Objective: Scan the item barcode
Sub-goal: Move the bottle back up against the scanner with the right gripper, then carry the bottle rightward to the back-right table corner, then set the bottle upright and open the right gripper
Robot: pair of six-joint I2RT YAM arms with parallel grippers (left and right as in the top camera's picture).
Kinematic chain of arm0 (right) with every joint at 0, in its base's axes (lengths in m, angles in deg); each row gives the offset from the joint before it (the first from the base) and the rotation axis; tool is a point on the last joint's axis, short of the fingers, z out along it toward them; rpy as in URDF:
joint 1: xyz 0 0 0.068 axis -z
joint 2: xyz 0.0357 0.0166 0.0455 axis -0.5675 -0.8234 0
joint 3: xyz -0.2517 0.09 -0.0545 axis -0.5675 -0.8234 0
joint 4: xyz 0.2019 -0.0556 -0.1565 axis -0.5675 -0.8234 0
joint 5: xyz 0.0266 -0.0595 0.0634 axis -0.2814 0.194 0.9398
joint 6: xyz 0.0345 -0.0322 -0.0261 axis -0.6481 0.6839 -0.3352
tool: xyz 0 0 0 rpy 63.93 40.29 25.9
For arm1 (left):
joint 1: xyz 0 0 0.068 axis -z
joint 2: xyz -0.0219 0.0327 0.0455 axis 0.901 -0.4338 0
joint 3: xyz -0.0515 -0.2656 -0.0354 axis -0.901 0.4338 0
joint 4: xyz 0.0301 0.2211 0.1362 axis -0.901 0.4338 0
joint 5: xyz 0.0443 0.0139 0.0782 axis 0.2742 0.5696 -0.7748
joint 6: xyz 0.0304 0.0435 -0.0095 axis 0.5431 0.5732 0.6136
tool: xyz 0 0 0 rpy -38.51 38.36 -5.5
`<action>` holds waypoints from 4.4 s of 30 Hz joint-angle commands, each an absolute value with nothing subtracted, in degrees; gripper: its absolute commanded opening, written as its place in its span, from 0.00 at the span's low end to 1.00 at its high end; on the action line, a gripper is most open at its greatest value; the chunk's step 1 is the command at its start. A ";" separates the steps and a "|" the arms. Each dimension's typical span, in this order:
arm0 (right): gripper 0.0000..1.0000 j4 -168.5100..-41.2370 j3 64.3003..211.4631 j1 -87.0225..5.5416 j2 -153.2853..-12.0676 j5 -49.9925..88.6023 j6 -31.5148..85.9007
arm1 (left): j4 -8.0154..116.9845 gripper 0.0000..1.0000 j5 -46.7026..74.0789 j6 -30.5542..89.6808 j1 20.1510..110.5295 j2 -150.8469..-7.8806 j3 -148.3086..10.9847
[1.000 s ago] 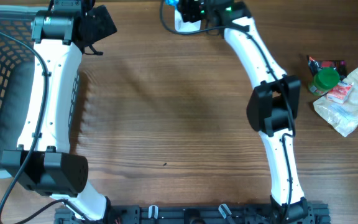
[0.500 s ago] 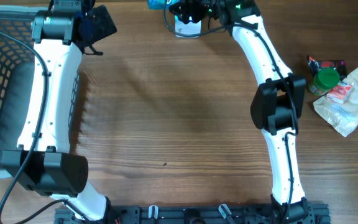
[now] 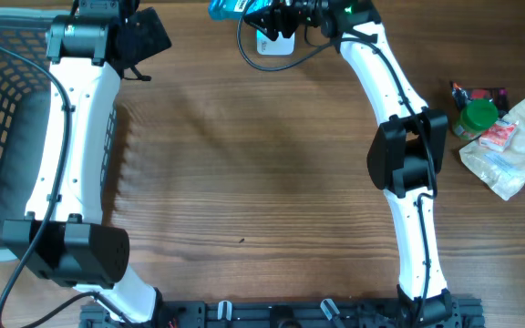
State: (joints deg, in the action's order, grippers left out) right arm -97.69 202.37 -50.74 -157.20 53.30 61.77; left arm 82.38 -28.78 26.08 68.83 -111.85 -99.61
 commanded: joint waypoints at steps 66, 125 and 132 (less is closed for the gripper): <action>0.71 -134.74 204.16 -40.90 -124.41 10.25 50.34 | 82.43 1.00 -28.28 26.34 68.63 -111.22 -99.35; 0.76 -116.05 199.09 -10.61 -153.15 13.94 45.16 | 82.43 1.00 -28.28 26.34 68.63 -111.22 -99.35; 0.76 -117.85 198.90 -10.61 -153.13 13.94 45.14 | 82.43 1.00 -28.28 26.34 68.63 -111.22 -99.35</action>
State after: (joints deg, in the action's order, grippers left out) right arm -117.80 198.44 -10.48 -153.42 12.78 46.12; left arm 82.38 -28.76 26.08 68.83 -111.85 -99.61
